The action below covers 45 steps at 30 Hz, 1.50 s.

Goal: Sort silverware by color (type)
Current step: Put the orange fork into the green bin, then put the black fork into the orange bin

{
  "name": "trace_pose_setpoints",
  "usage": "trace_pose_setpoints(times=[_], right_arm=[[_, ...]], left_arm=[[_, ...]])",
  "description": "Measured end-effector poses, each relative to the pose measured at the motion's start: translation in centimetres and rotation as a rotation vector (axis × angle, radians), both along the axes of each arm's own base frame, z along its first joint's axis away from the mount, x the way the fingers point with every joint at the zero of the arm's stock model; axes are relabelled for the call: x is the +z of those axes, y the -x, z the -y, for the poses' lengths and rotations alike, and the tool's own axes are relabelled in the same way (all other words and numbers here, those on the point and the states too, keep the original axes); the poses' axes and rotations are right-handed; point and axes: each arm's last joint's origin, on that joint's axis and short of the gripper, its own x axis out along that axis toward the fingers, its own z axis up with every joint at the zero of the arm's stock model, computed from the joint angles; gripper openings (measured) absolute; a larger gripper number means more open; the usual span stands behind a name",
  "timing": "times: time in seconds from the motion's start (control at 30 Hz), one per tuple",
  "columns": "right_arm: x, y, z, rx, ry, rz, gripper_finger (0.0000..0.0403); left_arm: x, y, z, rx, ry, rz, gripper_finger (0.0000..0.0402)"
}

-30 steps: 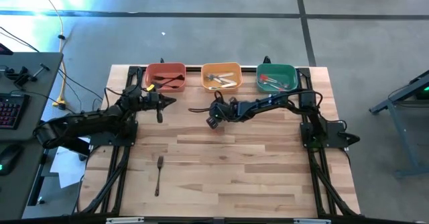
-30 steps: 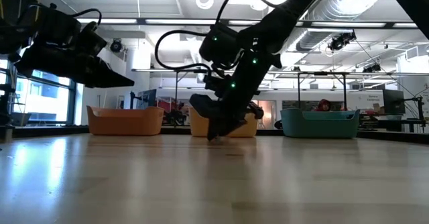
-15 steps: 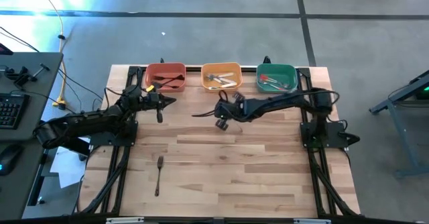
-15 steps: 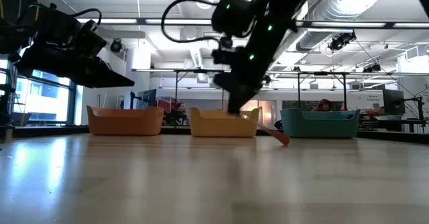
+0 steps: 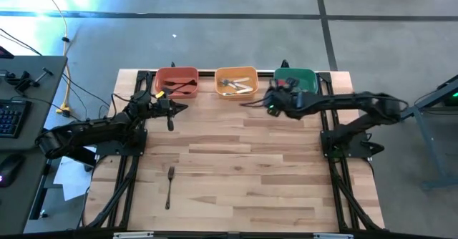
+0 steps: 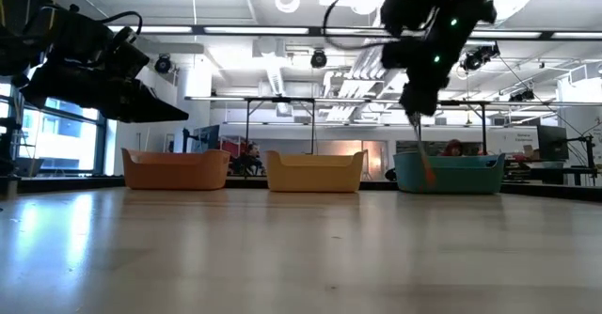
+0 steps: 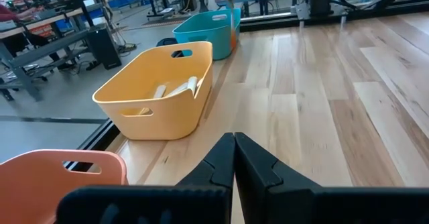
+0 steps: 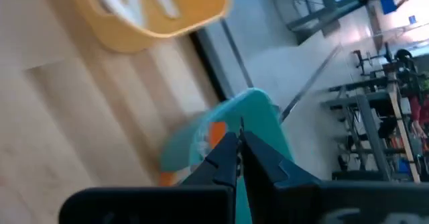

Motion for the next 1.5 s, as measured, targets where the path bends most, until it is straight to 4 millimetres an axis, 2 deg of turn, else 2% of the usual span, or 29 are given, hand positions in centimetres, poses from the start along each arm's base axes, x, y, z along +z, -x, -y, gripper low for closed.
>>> trace_pose_setpoints(times=[0.2, 0.3, 0.57, 0.77, 0.87, 1.03, 1.13, 1.37, 1.5], right_arm=[[3.8, 2.9, 0.1, -0.011, 0.031, 0.029, 0.0000], [4.3, 3.6, 1.0, -0.037, 0.046, -0.020, 0.0000], [1.9, 4.5, 6.2, -0.137, -0.018, -0.225, 0.0000], [-1.5, 4.2, 9.7, -0.155, -0.117, -0.336, 0.0000], [-3.0, 3.9, 10.7, -0.164, -0.149, -0.358, 0.0000], [-4.3, 3.2, 11.3, -0.174, -0.154, -0.337, 0.0004], [-4.2, 3.0, 11.4, -0.176, -0.142, -0.302, 0.0024], [-3.0, 3.1, 11.1, -0.188, -0.117, -0.244, 0.0096], [-1.6, 3.3, 10.4, -0.201, -0.106, -0.150, 0.0097]], left_arm=[[-0.1, 0.0, 0.0, 0.001, 0.010, -0.002, 0.0000], [-0.1, 0.0, 0.0, 0.002, 0.013, -0.001, 0.0000], [-0.1, 0.0, 0.0, 0.009, 0.034, -0.002, 0.0000], [-0.1, 0.0, 0.0, 0.011, 0.034, -0.003, 0.0000], [-0.1, 0.0, 0.0, 0.014, 0.035, -0.004, 0.0000], [-0.2, 0.0, 0.0, 0.013, 0.039, -0.009, 0.0000], [-0.4, 0.1, 0.0, 0.013, 0.053, -0.026, 0.0000], [-0.7, 0.1, 0.1, 0.013, 0.073, -0.047, 0.0000], [-0.7, 0.0, 0.2, 0.007, 0.086, -0.043, 0.0000]])
